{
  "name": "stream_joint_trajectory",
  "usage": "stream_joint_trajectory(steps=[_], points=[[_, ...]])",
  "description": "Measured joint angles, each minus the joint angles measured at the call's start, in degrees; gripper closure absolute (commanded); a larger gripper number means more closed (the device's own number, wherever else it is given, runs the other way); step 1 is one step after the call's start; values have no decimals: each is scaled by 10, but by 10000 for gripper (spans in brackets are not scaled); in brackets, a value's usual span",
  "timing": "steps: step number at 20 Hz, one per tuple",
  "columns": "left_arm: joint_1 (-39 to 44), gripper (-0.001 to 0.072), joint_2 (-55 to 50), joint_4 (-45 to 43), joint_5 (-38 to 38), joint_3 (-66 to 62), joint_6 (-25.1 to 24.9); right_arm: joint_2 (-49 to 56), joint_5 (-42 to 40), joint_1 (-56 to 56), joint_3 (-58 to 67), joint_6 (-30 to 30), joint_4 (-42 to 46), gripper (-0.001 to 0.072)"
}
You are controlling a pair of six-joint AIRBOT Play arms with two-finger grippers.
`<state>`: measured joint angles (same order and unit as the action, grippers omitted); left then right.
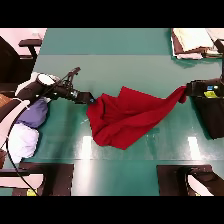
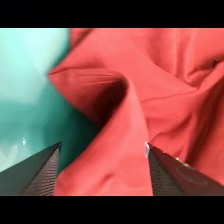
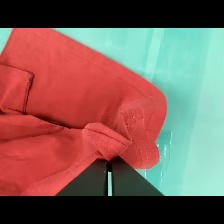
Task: Fold the shirts.
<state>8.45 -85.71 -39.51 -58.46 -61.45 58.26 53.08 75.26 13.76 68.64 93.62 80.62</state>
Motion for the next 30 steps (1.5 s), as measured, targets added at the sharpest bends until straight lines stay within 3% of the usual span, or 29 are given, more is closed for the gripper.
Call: stream_joint_trajectory(steps=[2,3,4,10,17,22,30], points=[[7,479,-7,7,5,0,-6,13,4,0,0,0,0,699],[7,619,-9,9,9,0,-7,19,5,0,0,0,0,699],[8,680,-10,10,7,-1,-9,24,5,0,0,0,0,699],[-7,682,19,6,-43,-97,-3,24,-17,0,34,-11,14,698],[-97,682,204,1,-50,-353,23,20,-6,0,302,-54,33,698],[-121,683,337,-70,-18,-476,54,12,40,0,480,-68,53,700],[-127,683,379,-193,-28,-536,146,-21,28,0,504,-56,115,700]])
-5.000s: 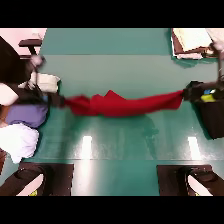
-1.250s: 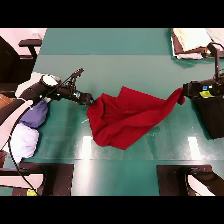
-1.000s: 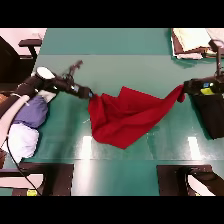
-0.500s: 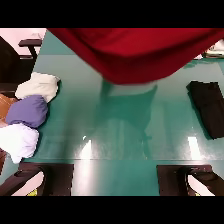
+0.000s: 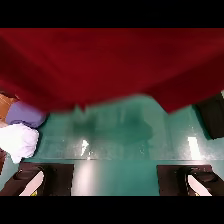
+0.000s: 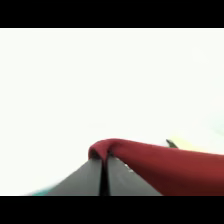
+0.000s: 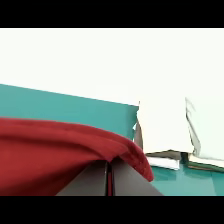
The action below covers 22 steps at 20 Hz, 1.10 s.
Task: Fold the shirts.
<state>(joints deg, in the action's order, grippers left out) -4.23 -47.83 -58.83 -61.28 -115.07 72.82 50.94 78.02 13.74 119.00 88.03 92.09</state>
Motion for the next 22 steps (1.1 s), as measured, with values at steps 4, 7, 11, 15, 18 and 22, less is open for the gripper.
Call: stream_joint_trajectory(steps=[4,7,11,15,18,22], points=[[0,682,-54,-12,-52,63,18,85,39,0,3,3,7,700],[0,682,-125,-20,-88,132,23,169,62,0,-51,2,9,699],[0,681,-252,-20,-83,214,20,292,61,0,-110,-8,9,698],[0,667,-374,-16,-38,243,-1,408,43,0,-82,-12,7,559],[-1,104,-417,-17,-6,248,-7,465,39,-2,-37,-15,5,392],[-20,106,-425,-17,-46,232,3,467,46,-33,-53,-34,-65,392]])
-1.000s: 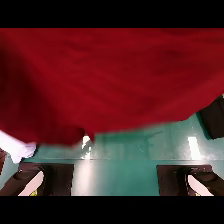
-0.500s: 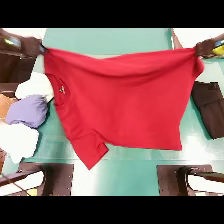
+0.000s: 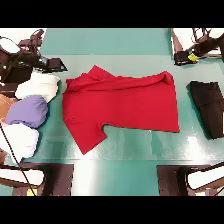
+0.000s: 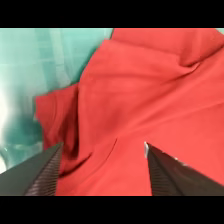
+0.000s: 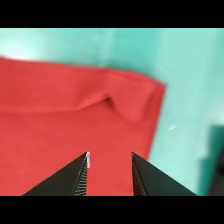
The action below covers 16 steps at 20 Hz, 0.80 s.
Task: Fold the shirts.
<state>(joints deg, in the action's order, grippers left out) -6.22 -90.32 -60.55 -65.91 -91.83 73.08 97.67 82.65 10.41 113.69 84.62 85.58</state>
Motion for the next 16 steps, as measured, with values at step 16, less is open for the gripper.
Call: stream_joint_trajectory(steps=[16], points=[[-41,106,216,7,18,487,29,-334,-2,-198,-536,-71,-303,393]])
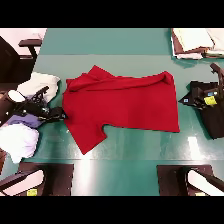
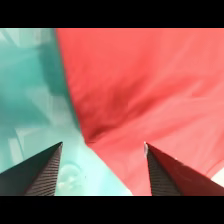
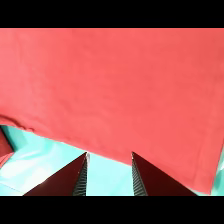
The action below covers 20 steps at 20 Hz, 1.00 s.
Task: Fold the shirts.
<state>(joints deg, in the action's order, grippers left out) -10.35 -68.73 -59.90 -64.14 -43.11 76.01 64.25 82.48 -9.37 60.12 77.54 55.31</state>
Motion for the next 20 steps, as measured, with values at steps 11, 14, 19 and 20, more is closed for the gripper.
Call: stream_joint_trajectory(steps=[11,14,19,20], points=[[62,682,11,44,51,12,-11,-46,7,-33,-52,-7,56,392],[66,681,24,45,37,-10,-9,-47,19,-88,-83,-7,75,211],[67,681,40,47,24,-24,-9,-48,11,-213,-204,-7,86,166],[67,681,41,47,23,-25,-9,-48,4,-229,-227,-7,86,236]])
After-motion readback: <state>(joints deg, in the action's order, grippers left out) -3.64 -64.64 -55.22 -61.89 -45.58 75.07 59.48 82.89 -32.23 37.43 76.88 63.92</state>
